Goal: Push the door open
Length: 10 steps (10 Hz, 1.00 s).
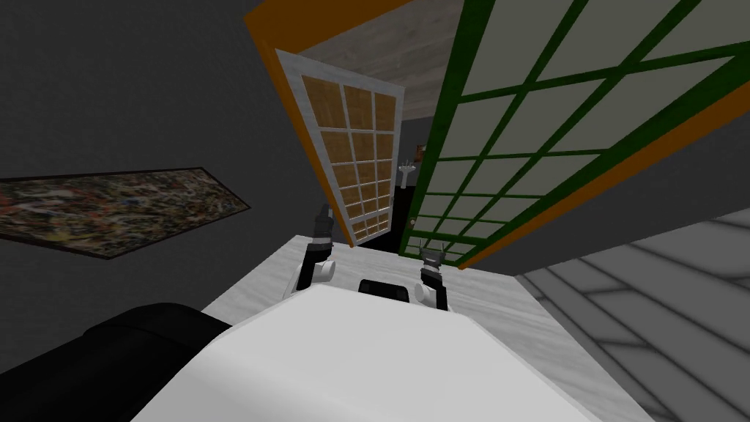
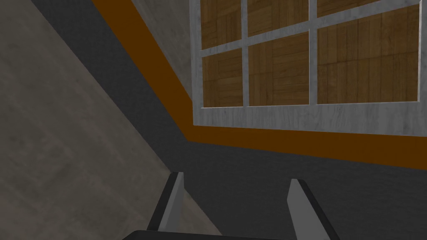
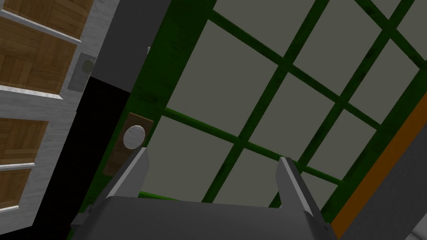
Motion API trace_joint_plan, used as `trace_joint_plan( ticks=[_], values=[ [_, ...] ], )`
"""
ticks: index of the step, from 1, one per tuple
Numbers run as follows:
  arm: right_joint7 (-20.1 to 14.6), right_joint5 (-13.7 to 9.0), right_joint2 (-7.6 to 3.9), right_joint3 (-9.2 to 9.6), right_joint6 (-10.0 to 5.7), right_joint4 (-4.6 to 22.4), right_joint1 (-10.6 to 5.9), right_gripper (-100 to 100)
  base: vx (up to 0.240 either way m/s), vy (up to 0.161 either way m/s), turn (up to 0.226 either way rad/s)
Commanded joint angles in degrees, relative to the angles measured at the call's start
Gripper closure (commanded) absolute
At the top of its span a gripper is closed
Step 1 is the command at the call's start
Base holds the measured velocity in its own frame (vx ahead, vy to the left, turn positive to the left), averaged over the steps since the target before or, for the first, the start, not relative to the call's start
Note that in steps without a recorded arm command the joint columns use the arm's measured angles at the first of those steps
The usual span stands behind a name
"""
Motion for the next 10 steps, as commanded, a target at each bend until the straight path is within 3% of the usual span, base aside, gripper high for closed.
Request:
trace_joint_plan(
  ticks=[1, 10],
  values=[
    [-1.5, -1.2, 0.41, 0.57, -0.54, 1.8, -0.32, -100, 0.061, -0.073, 0.191],
    [-9.3, -7.0, 2.41, 3.0, -3.92, 13.1, -3.41, -100, 0.055, -0.084, 0.161]
  ],
)
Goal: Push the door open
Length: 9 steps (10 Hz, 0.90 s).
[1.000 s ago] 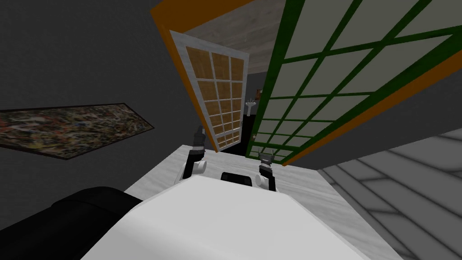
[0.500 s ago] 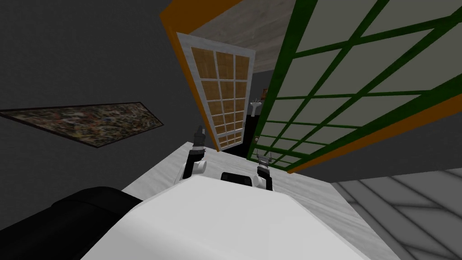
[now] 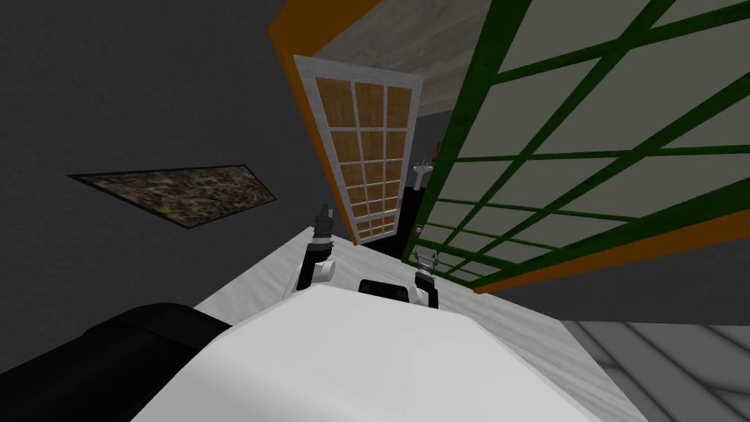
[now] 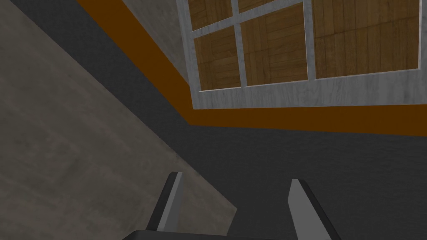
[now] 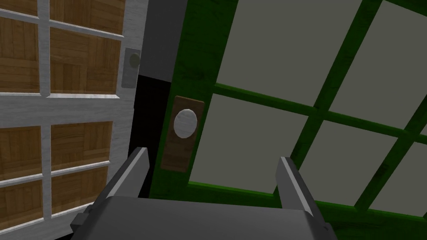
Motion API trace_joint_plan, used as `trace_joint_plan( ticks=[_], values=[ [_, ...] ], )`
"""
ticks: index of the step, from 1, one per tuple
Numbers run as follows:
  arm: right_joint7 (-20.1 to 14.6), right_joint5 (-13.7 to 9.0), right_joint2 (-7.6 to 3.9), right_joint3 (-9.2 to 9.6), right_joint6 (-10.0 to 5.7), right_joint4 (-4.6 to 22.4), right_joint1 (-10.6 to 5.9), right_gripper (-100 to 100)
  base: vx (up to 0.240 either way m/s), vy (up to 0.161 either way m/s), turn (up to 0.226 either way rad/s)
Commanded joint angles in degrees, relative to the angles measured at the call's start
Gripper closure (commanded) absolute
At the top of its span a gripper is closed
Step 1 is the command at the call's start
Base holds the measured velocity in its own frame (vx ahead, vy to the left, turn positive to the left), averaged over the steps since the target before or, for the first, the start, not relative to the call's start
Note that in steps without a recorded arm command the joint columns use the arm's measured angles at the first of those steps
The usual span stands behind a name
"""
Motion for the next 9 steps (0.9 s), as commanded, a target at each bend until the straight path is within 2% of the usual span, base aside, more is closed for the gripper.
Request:
trace_joint_plan(
  ticks=[1, 6, 9],
  values=[
    [-1.2, -0.9, 0.53, 0.4, -0.6, 1.9, -0.55, -100, 0.042, -0.073, 0.138],
    [-5.7, -4.3, 2.35, 1.8, -2.55, 8.4, -2.33, -100, 0.052, -0.092, 0.168],
    [-7.3, -5.6, 3.25, 2.33, -3.28, 10.8, -3.0, -100, 0.036, -0.105, 0.125]
  ],
)
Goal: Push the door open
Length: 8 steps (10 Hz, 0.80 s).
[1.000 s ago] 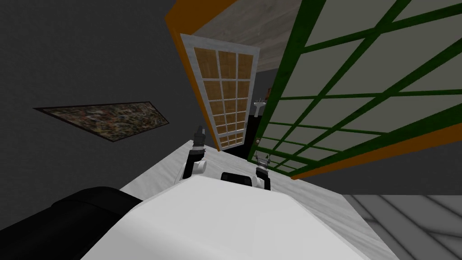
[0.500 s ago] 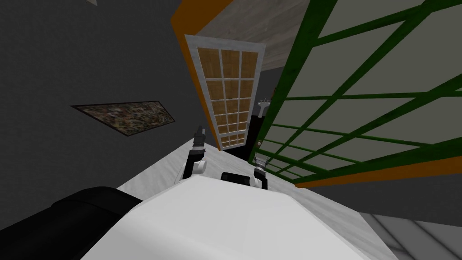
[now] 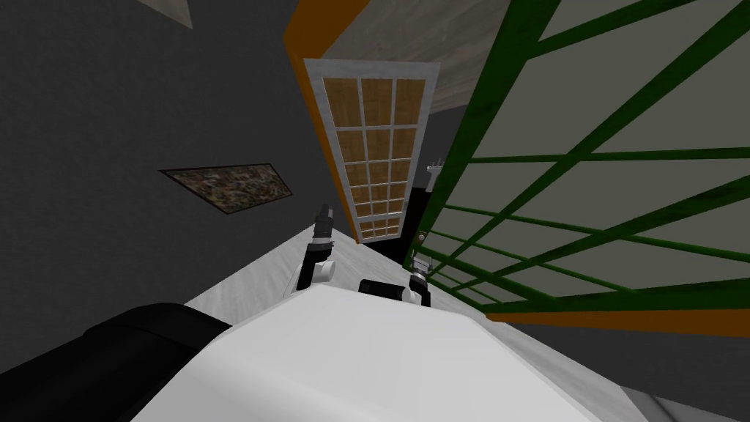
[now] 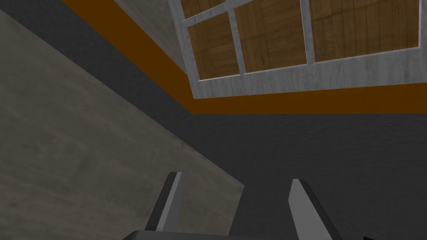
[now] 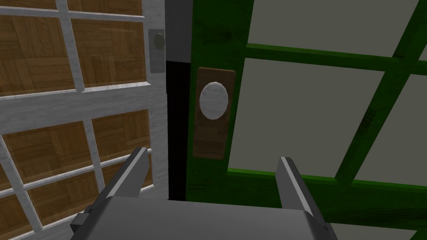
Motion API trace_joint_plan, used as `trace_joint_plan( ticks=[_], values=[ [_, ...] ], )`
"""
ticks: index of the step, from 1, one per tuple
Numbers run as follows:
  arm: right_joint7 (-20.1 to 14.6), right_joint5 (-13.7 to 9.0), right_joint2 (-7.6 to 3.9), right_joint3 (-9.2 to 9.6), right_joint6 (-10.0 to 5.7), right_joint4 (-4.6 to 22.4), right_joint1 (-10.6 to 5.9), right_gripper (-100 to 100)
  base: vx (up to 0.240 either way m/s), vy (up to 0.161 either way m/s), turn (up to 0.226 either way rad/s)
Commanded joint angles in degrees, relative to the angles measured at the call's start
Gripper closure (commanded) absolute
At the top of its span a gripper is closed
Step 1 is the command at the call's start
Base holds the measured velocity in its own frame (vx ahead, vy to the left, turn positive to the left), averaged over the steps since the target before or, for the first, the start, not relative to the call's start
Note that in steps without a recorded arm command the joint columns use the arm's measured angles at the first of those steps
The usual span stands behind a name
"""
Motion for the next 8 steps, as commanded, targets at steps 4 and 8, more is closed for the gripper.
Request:
trace_joint_plan(
  ticks=[4, 8],
  values=[
    [-1.7, -1.0, -1.24, 0.25, -0.81, 2.5, -0.82, -100, 0.044, -0.057, 0.064],
    [-2.3, -1.3, -3.08, -0.24, -0.84, 3.0, -1.18, -100, 0.194, -0.066, 0.025]
  ],
)
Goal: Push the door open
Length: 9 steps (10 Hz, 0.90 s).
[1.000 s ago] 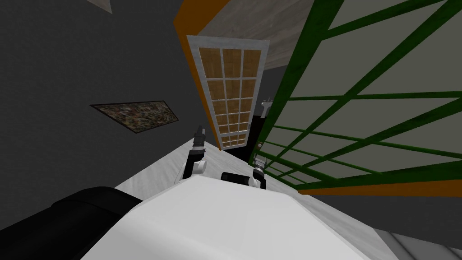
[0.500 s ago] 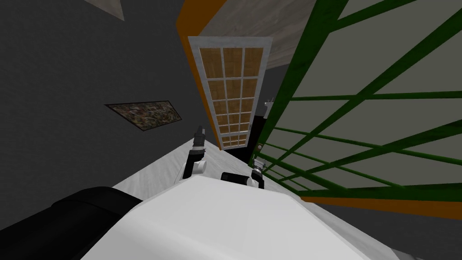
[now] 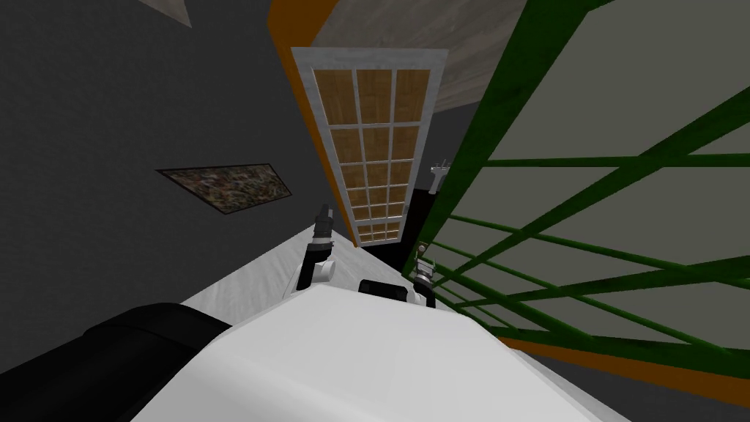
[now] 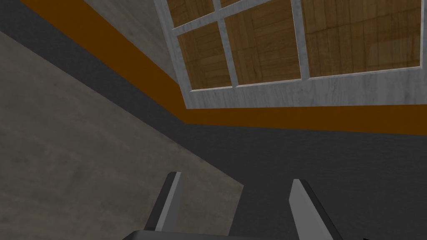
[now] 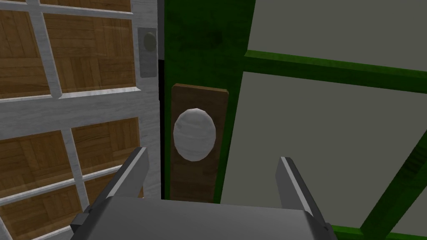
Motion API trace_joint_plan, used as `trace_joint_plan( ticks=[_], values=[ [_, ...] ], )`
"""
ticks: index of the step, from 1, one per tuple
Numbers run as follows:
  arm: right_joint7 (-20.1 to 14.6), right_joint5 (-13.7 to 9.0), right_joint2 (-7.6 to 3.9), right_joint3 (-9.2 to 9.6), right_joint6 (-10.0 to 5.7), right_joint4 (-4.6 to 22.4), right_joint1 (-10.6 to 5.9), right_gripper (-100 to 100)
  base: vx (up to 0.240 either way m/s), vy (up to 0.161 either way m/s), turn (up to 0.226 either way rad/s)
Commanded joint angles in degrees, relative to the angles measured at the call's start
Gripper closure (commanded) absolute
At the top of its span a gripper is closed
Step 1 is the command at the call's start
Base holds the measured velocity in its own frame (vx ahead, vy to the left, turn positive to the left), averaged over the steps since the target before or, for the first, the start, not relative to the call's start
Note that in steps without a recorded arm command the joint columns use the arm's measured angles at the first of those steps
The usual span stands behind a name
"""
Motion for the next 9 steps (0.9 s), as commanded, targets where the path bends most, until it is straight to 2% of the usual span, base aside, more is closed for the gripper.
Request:
trace_joint_plan(
  ticks=[1, 3, 4, 5, 9],
  values=[
    [-0.3, -0.1, 0.19, -0.23, 0.02, 0.3, -0.21, -100, 0.221, -0.084, 0.018],
    [-0.6, -0.3, 2.0, -0.5, 0.0, 0.6, -0.41, -100, 0.186, -0.077, 0.027],
    [-0.6, -0.3, 1.5, -0.42, -0.16, 0.9, -0.58, -100, 0.066, -0.024, 0.0],
    [-0.6, -0.3, 1.5, -0.42, -0.16, 0.9, -0.58, 100, -0.013, 0.006, 0.001],
    [-0.6, -0.3, 1.5, -0.42, -0.16, 0.9, -0.58, 100, -0.013, 0.008, 0.005]
  ],
)
